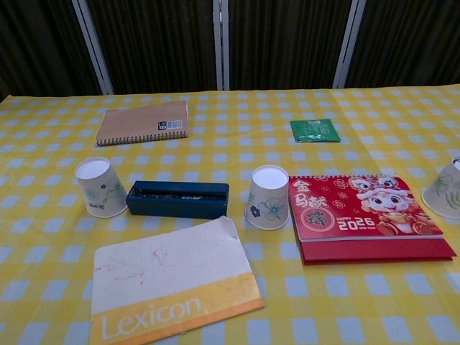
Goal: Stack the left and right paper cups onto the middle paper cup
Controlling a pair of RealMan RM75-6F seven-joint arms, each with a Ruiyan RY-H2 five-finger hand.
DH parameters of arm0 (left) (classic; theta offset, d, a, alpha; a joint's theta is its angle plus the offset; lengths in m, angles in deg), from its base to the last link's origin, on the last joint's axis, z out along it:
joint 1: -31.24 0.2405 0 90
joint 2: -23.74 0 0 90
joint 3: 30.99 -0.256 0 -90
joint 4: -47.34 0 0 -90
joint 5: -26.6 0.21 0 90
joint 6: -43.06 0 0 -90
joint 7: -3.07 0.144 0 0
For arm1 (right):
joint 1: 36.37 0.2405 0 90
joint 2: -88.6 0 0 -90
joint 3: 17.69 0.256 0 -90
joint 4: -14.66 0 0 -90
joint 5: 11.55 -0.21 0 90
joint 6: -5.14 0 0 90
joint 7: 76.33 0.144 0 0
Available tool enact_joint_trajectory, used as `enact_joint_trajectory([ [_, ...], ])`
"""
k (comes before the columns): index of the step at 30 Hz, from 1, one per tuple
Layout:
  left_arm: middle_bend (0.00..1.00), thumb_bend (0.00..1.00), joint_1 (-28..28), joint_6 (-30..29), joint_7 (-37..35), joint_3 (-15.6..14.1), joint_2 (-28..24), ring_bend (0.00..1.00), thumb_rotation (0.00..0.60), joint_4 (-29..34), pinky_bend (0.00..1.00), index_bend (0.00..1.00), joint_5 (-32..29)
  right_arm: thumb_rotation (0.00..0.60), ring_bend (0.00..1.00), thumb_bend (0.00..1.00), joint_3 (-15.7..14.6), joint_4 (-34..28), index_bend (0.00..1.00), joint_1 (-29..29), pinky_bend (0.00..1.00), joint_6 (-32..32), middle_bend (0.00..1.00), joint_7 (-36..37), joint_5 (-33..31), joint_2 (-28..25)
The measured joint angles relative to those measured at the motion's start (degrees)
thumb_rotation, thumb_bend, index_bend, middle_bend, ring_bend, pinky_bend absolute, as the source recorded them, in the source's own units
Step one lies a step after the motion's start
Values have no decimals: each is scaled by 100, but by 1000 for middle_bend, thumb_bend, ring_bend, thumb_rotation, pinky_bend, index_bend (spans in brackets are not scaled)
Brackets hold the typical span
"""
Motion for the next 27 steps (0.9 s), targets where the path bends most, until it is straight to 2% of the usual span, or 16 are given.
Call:
enact_joint_trajectory([
  [6, 0, 0, -15, 115, 98, 40, 26, 0, 600, -4, 0, 0, -80, 600, 56, 156, 126, 429, 167, 685, 261, -1273, 198, 633, -312, -10],
  [9, 0, 0, -34, 186, 167, 68, 49, 0, 600, -6, 0, 0, -130, 600, 59, 161, 161, 610, 170, 988, 261, -1647, 198, 702, -411, 28],
  [18, 0, 0, -52, 299, 266, 121, 80, 0, 600, -15, 0, 0, -213, 600, 60, 173, 76, 510, 170, 1299, 261, -2330, 183, 348, -641, -23],
  [23, 0, 0, -51, 357, 282, 139, 82, 0, 600, -12, 0, 0, -219, 600, 59, 173, 24, 260, 170, 1371, 260, -2478, 181, 78, -802, -196],
  [27, 0, 0, -31, 359, 315, 138, 91, 0, 600, 6, 0, 0, -170, 600, 62, 176, -22, 284, 179, 1412, 260, -2527, 193, -113, -918, -119],
])
